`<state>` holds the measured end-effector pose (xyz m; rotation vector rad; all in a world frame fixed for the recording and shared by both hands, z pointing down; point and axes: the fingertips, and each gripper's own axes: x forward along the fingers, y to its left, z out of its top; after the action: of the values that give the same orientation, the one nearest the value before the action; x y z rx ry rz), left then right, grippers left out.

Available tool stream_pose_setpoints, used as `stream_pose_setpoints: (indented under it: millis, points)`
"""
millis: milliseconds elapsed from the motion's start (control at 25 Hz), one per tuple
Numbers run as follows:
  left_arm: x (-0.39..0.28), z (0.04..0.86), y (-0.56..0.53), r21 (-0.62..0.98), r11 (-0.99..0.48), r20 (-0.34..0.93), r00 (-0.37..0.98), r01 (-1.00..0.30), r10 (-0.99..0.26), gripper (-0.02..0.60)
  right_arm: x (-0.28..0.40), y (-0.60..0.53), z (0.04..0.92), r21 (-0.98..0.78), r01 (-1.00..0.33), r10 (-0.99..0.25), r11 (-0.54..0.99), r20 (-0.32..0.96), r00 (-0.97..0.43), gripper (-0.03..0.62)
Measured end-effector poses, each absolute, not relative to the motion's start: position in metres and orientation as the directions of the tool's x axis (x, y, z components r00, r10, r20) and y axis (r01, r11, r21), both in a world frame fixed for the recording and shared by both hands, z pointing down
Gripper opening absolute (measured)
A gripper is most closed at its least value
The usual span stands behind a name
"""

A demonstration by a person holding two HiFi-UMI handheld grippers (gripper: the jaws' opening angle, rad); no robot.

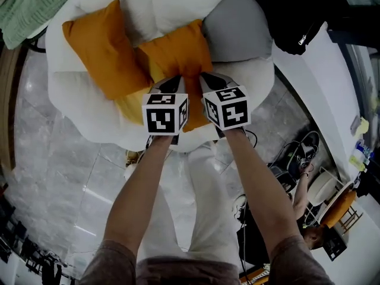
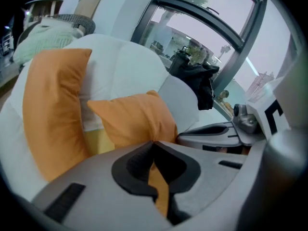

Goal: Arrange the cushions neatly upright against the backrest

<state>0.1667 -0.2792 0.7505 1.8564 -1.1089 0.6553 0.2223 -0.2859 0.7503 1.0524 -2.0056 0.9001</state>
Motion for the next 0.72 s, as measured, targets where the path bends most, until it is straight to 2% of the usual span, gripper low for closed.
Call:
stream_pose_setpoints:
  millis: [440, 720]
  points:
    - [0.146, 0.650, -0.373, 0.205, -0.423, 0.677, 0.440, -0.883, -0.590, 0.009, 0.204, -0.370, 0.650, -0.242, -0.903, -0.649, 0.354, 0.632, -0.424, 0.022]
    - [0.132, 0.678, -0.402, 0.102, -0.478, 0.672, 0.415, -0.873, -0.614, 0.009, 0.189, -0.386, 0.678, -0.283, -0.905, -0.699, 0.318, 0.574, -0.425, 0.023]
